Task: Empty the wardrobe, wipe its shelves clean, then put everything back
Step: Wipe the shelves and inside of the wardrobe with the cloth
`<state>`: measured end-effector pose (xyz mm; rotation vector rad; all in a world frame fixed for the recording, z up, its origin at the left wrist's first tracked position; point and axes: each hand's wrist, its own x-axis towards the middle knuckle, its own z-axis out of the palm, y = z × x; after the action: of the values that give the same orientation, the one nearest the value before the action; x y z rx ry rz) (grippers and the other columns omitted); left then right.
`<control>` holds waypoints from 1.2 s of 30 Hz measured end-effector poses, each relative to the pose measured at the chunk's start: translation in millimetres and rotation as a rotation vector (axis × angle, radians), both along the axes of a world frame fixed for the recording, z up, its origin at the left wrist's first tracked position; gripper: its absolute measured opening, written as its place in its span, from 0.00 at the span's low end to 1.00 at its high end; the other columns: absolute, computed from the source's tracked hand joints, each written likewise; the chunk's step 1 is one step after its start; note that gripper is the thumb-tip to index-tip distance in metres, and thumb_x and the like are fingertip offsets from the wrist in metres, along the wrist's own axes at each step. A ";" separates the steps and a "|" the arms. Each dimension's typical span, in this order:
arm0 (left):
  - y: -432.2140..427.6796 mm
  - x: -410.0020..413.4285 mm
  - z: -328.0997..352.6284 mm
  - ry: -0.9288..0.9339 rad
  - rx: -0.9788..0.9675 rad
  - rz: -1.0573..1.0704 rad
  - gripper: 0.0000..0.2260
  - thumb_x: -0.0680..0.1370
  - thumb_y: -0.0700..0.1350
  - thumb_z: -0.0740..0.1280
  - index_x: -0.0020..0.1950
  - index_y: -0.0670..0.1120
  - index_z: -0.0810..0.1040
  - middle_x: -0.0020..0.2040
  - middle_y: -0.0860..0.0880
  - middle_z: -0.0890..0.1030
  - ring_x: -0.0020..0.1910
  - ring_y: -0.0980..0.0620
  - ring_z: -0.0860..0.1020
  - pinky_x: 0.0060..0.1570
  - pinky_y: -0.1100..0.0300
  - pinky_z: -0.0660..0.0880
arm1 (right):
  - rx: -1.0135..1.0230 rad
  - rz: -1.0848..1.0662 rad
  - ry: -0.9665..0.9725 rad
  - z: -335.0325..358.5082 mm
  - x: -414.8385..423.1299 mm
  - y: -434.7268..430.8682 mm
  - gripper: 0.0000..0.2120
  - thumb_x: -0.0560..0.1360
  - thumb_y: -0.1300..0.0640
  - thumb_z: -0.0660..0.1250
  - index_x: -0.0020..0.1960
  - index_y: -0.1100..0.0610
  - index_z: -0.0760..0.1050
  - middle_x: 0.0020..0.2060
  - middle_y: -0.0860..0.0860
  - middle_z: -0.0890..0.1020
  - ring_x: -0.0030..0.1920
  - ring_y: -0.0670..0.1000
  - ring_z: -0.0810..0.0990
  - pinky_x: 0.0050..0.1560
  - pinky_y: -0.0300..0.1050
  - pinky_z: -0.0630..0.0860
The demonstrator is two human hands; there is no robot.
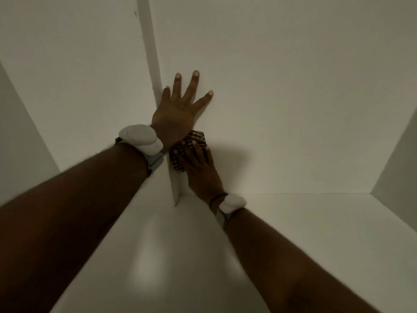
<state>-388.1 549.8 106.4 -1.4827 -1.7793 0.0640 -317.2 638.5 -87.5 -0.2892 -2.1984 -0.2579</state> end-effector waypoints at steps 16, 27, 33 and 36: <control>34.7 10.4 -46.9 0.130 0.060 -0.125 0.63 0.58 0.49 0.85 0.83 0.48 0.50 0.81 0.35 0.40 0.76 0.23 0.41 0.68 0.25 0.42 | -0.866 -0.566 0.729 -24.0 318.3 189.7 0.26 0.84 0.59 0.56 0.81 0.61 0.55 0.81 0.58 0.53 0.81 0.58 0.52 0.80 0.49 0.48; 35.2 10.4 -51.3 0.093 0.048 -0.133 0.44 0.75 0.43 0.68 0.83 0.51 0.43 0.81 0.35 0.42 0.77 0.25 0.44 0.70 0.25 0.50 | -0.570 -0.077 0.213 -52.9 10.4 -41.8 0.26 0.80 0.59 0.56 0.78 0.55 0.64 0.79 0.58 0.60 0.80 0.64 0.49 0.76 0.70 0.51; 34.8 15.3 -51.9 0.064 0.072 -0.138 0.43 0.75 0.39 0.67 0.83 0.52 0.44 0.82 0.38 0.43 0.78 0.27 0.44 0.72 0.27 0.51 | -0.303 -0.017 -0.085 -66.7 10.1 -32.1 0.24 0.80 0.57 0.52 0.74 0.52 0.72 0.76 0.53 0.68 0.78 0.62 0.61 0.75 0.70 0.54; 45.9 34.7 -73.4 -0.044 0.134 -0.126 0.49 0.73 0.49 0.75 0.83 0.49 0.45 0.82 0.37 0.43 0.78 0.26 0.45 0.71 0.26 0.51 | -0.063 -0.095 -0.187 -60.0 88.2 35.3 0.26 0.77 0.61 0.56 0.74 0.50 0.72 0.77 0.51 0.67 0.79 0.60 0.60 0.74 0.71 0.53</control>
<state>-353.4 595.7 33.0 -1.5058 -1.6862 -0.1501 -229.0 673.8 -147.5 -0.4197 -2.3838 -0.2779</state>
